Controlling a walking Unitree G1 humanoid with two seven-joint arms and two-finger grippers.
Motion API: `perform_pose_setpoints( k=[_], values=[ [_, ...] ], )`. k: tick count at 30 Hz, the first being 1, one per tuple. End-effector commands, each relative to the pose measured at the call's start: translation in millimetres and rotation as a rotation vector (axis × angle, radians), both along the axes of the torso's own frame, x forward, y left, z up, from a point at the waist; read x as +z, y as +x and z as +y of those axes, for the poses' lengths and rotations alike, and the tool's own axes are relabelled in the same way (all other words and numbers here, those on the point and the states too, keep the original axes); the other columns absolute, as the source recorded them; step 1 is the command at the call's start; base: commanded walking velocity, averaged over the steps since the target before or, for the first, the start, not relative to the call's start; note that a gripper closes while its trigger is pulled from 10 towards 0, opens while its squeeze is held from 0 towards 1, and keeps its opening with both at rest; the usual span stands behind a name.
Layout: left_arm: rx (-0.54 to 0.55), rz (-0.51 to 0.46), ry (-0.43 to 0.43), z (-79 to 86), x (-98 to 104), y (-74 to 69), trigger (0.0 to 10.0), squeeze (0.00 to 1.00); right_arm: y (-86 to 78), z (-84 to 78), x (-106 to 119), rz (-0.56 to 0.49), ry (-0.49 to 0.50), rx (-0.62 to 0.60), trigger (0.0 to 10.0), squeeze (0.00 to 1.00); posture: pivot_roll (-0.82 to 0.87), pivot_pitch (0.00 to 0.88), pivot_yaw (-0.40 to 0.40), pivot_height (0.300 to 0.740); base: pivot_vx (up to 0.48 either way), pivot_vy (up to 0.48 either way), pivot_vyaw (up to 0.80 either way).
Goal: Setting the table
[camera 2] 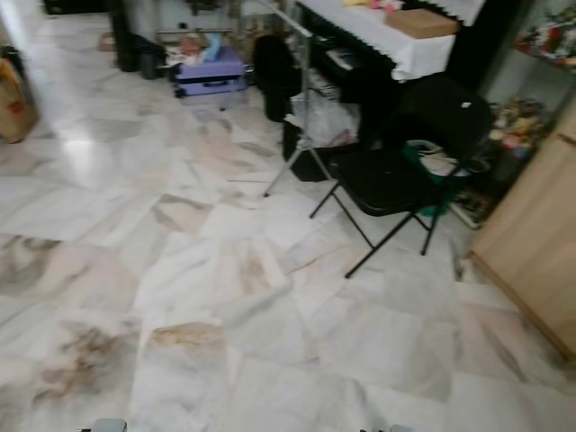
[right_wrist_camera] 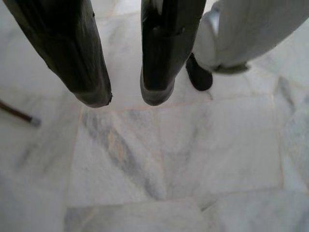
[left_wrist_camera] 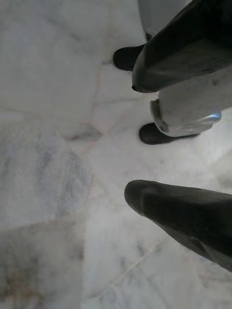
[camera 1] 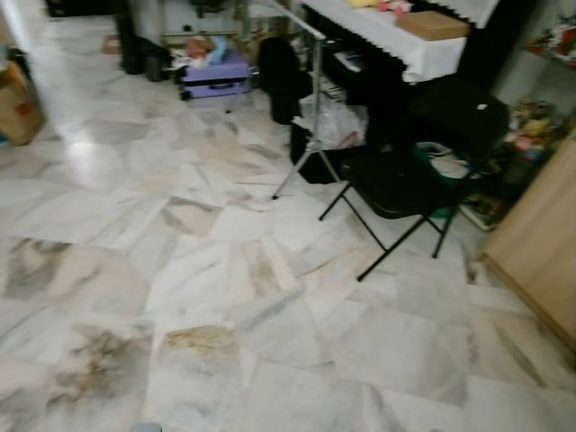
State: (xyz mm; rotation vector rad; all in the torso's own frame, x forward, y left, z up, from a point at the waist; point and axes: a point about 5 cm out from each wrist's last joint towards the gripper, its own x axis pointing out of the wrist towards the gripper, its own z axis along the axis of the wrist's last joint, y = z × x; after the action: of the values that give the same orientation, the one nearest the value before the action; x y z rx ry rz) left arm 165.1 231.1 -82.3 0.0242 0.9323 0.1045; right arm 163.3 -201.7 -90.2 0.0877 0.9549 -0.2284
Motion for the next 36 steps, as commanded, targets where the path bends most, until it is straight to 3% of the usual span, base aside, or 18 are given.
perform_pose_setpoints(
  k=[1,10,13,21,36],
  values=[
    [-0.019,-0.031,-0.102,-35.5,5.1,28.1,10.0,0.0,12.7,-5.3,5.4,-0.018,0.151,-0.079,10.0,0.0,0.06,0.097,-0.077,0.74,0.0,0.0,-0.78],
    [-0.052,-0.019,-0.085,-35.0,4.6,27.1,10.0,0.0,19.7,0.0,7.8,-0.034,0.144,-0.061,10.0,0.0,0.07,0.073,-0.064,0.74,0.0,0.0,-0.79],
    [-0.049,-0.011,-0.082,-32.5,3.8,25.0,10.0,0.0,21.0,-8.7,9.8,-0.054,0.148,-0.16,10.0,0.0,0.07,0.063,-0.05,0.74,0.0,0.0,-0.78],
    [-0.02,-0.008,-0.094,-27.0,3.6,22.5,10.0,0.0,16.8,-20.2,9.9,-0.041,0.118,-0.195,10.0,0.0,0.07,0.053,-0.042,0.74,0.0,0.0,-0.78],
    [0.015,-0.025,-0.112,-25.9,6.6,28.5,10.0,0.0,22.7,-18.1,12.3,-0.051,0.109,-0.167,10.0,0.0,0.08,0.091,-0.046,0.74,0.0,0.0,-0.78]
  ],
)
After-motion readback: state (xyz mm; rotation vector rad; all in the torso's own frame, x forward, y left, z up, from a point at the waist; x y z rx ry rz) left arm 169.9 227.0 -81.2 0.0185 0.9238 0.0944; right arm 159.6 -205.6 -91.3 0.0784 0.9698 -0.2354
